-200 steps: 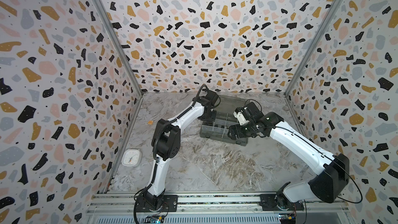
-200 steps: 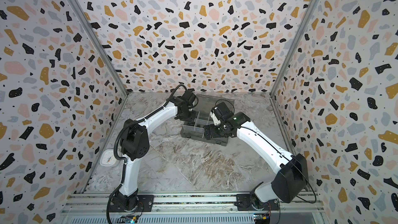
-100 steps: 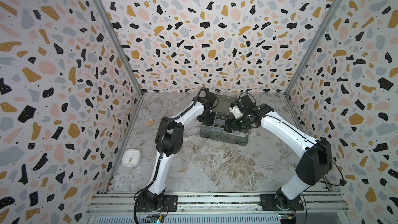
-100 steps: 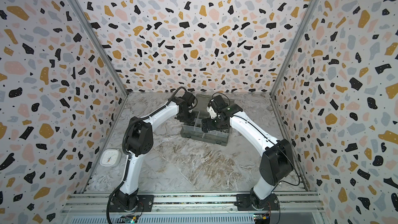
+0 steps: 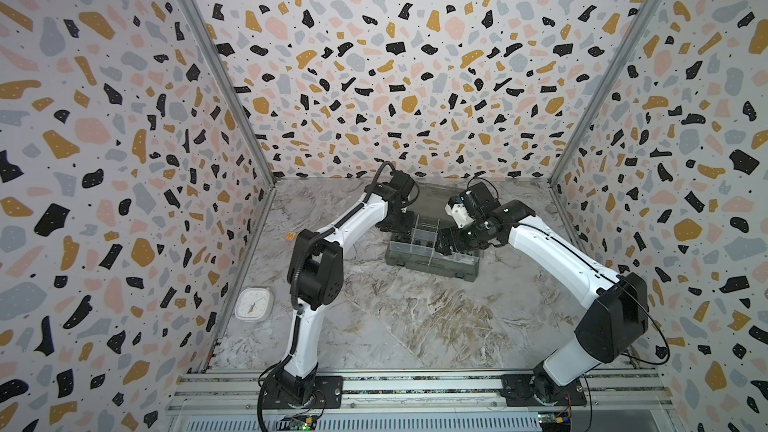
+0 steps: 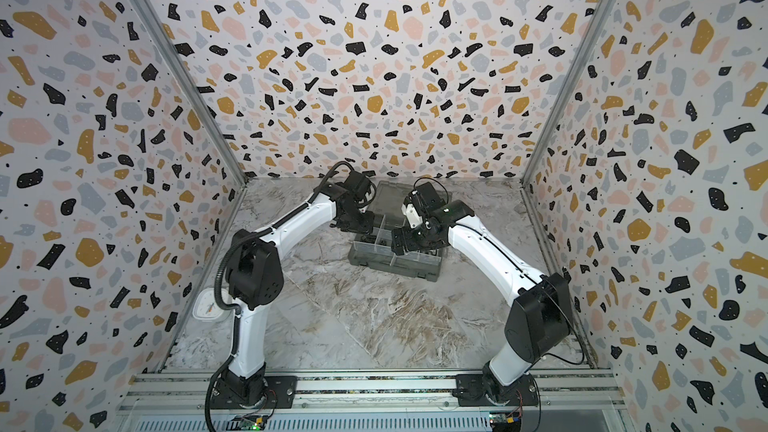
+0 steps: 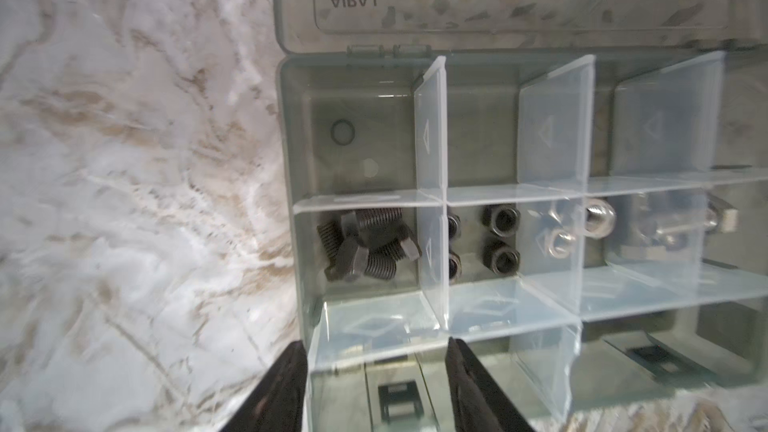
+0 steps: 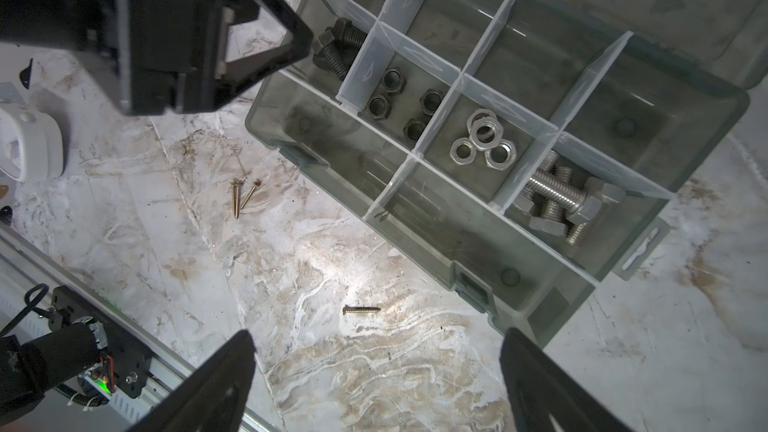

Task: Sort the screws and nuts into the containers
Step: 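Move the left gripper back toward the brass screws on the table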

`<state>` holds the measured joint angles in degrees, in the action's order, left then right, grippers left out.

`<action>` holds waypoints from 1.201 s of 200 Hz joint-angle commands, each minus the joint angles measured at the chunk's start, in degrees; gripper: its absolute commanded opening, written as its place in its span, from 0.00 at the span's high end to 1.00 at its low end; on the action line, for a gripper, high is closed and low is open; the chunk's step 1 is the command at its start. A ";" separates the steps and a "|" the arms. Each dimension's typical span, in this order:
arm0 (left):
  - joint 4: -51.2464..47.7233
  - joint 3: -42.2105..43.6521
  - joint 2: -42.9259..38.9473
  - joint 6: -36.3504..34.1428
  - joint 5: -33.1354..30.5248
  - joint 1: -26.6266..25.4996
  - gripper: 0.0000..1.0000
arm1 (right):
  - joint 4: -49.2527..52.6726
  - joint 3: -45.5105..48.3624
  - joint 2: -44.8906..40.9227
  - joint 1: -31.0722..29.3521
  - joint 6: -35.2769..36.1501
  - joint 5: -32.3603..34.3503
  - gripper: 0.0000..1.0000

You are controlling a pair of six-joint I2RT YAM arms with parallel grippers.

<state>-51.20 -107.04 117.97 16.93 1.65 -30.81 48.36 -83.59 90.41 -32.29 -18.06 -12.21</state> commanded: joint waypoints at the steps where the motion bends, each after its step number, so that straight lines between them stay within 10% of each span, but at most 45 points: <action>1: 0.44 6.65 -8.27 1.95 -2.99 0.22 0.45 | 1.44 1.63 -4.62 -1.46 -0.69 0.60 0.06; 110: 12.80 48.76 -35.14 11.62 -3.81 0.13 0.58 | -0.28 14.13 -16.32 -12.55 -8.33 3.33 0.06; 240: 14.14 37.83 -22.00 4.76 -4.64 -17.51 0.49 | 6.57 16.67 -23.79 -12.05 -11.06 5.63 0.06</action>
<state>-37.43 -65.36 92.05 24.95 -2.52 -44.34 50.22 -66.37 70.63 -45.78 -28.14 -7.53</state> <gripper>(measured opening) 0.497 0.937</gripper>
